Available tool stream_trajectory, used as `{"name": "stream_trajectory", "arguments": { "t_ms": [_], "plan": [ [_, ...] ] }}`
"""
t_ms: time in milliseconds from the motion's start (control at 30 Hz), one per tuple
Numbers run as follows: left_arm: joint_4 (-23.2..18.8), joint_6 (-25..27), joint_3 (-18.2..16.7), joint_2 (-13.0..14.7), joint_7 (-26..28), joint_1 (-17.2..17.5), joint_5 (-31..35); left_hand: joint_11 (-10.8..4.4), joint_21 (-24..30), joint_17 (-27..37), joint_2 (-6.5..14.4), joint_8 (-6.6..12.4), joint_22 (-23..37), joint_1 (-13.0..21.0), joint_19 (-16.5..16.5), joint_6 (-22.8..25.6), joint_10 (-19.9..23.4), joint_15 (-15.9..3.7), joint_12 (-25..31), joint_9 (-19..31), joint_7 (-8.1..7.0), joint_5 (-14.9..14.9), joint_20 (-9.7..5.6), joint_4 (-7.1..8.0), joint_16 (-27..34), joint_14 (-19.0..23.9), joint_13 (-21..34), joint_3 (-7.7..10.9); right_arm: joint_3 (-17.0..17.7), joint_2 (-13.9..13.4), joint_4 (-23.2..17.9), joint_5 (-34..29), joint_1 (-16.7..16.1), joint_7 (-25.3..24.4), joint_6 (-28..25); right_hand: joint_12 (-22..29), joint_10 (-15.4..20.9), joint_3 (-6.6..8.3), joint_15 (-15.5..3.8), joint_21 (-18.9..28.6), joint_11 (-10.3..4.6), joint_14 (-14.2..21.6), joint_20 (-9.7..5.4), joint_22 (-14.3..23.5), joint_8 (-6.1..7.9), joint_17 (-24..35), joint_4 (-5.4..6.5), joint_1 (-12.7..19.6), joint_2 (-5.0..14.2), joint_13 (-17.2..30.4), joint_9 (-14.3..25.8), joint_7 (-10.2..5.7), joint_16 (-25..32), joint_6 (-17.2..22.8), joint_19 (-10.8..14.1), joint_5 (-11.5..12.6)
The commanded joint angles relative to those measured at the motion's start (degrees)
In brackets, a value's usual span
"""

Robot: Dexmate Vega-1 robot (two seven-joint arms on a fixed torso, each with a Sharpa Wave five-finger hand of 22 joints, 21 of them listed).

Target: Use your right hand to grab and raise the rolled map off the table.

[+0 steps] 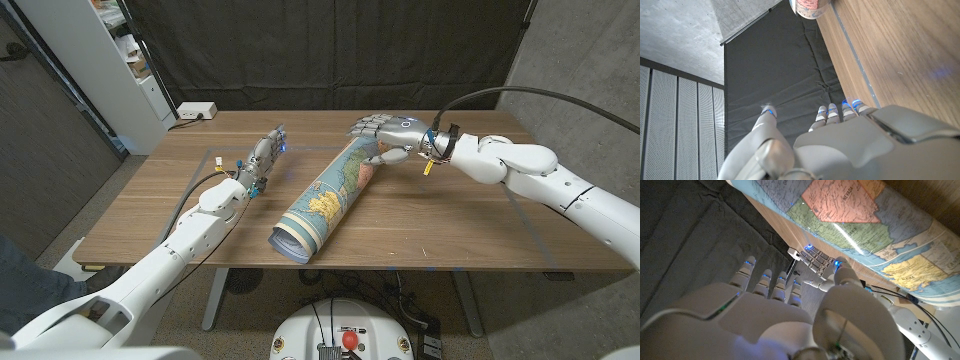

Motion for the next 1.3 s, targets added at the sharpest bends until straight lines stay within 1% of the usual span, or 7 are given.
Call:
{"name": "stream_trajectory", "arguments": {
  "t_ms": [33, 267, 600, 767, 867, 1100, 1300],
  "plan": [
    [0.66, 0.33, 0.29, -0.22, -0.42, -0.63, -0.01, 0.09, -0.03, 0.31, 0.60, 0.26, 0.20, 0.16, -2.80, 0.37, 0.06, 0.34, 0.17, 0.31, 0.36, 0.16, 0.51, -0.32, 0.26, -0.09, 0.19, 0.14, -1.22, -0.39, -0.62, -3.03, 2.08, 2.59, 1.21, -0.35, -0.25, 0.51, 0.17, 0.35, 0.05, -0.30, 0.28, 0.24, -0.36, 0.05, -0.15, 0.78, 0.10, 0.22, 0.20, -0.22, -0.15, -0.53, 0.80, -0.19],
    [0.57, 0.68, 0.54, -0.35, -0.24, -0.84, 0.20, 0.11, -0.06, 0.31, 0.62, 0.26, 0.21, 0.14, -2.92, 0.39, 0.05, 0.35, 0.17, 0.31, 0.38, 0.15, 0.57, -0.34, 0.26, -0.10, 0.19, 0.13, -1.68, -0.41, -0.32, -4.54, 2.68, 2.50, 1.66, -0.50, -1.00, 0.97, -0.11, 0.64, 0.12, -0.60, 0.22, 0.24, -0.52, 0.00, -0.47, 1.58, 0.17, 0.22, 0.19, -0.47, -0.07, -0.98, 1.88, -0.21],
    [-0.12, 0.98, 0.60, -0.38, 0.48, -0.47, 0.36, 0.00, -0.09, 0.31, 0.64, 0.25, 0.21, 0.08, -3.05, 0.38, 0.06, 0.35, 0.17, 0.31, 0.34, 0.15, 0.68, -0.36, 0.26, -0.12, 0.20, 0.09, -3.11, 0.18, 0.78, -6.38, 4.26, 3.36, 2.56, -0.69, -2.51, 1.82, -0.07, 1.15, 0.52, -1.12, 0.02, 0.24, -0.83, -0.10, -1.02, 3.30, 0.08, 0.23, 0.19, -0.75, 0.04, -2.13, 4.21, -0.31],
    [-0.72, 1.26, 0.53, -0.17, 0.90, -0.11, 0.38, -0.01, -0.09, 0.32, 0.65, 0.24, 0.22, 0.05, -3.08, 0.39, 0.08, 0.37, 0.18, 0.31, 0.35, 0.15, 0.73, -0.38, 0.26, -0.12, 0.20, 0.08, -3.62, 0.27, 0.57, -7.08, 4.59, 4.22, 2.40, -0.82, -3.75, 2.22, -0.02, 1.29, 1.11, -1.56, 0.34, 0.22, -1.07, -0.14, -1.24, 4.31, -0.29, 0.24, 0.20, -0.67, 0.05, -3.19, 5.47, -0.40],
    [-0.99, 1.34, 0.48, -0.08, 1.09, 0.06, 0.41, 0.05, -0.10, 0.32, 0.66, 0.26, 0.22, 0.03, -3.12, 0.45, 0.05, 0.37, 0.17, 0.31, 0.32, 0.15, 0.80, -0.39, 0.26, -0.13, 0.20, 0.06, -3.93, 0.21, 0.01, -8.30, 4.73, 4.52, 2.06, -1.03, -5.08, 2.44, 0.41, 1.27, 1.10, -2.38, 0.71, 0.19, -1.28, -0.16, -1.29, 4.95, -0.64, 0.25, 0.21, -0.56, -0.12, -4.16, 6.14, -0.47],
    [-1.33, 1.29, 0.40, 0.08, 1.19, 0.24, 0.43, 0.10, -0.13, 0.32, 0.69, 0.28, 0.23, -0.02, -3.26, 0.52, -0.01, 0.34, 0.14, 0.32, 0.35, 0.15, 0.97, -0.42, 0.25, -0.17, 0.20, 0.04, -4.65, 0.42, -1.11, -9.93, 5.17, 5.95, 1.48, -1.16, -7.39, 2.65, 0.73, 0.74, 1.58, -3.56, 1.34, 0.16, -1.37, -0.16, -1.31, 5.91, -1.54, 0.25, 0.23, -0.50, -0.23, -5.49, 6.02, -0.52],
    [-1.35, 1.38, 0.37, 0.16, 1.09, 0.31, 0.32, -0.09, -0.13, 0.32, 0.71, 0.29, 0.23, -0.05, -3.30, 0.56, 0.01, 0.41, 0.15, 0.32, 0.32, 0.15, 1.04, -0.43, 0.26, -0.15, 0.20, 0.02, -4.85, 0.48, -2.36, -11.18, 4.98, 6.79, 0.29, -1.14, -9.21, 2.41, 0.69, -0.04, 1.76, -5.00, 1.37, 0.17, -1.56, -0.16, -1.28, 6.47, -2.99, 0.24, 0.26, 0.04, -0.39, -7.31, 4.68, -0.23]
  ]
}}
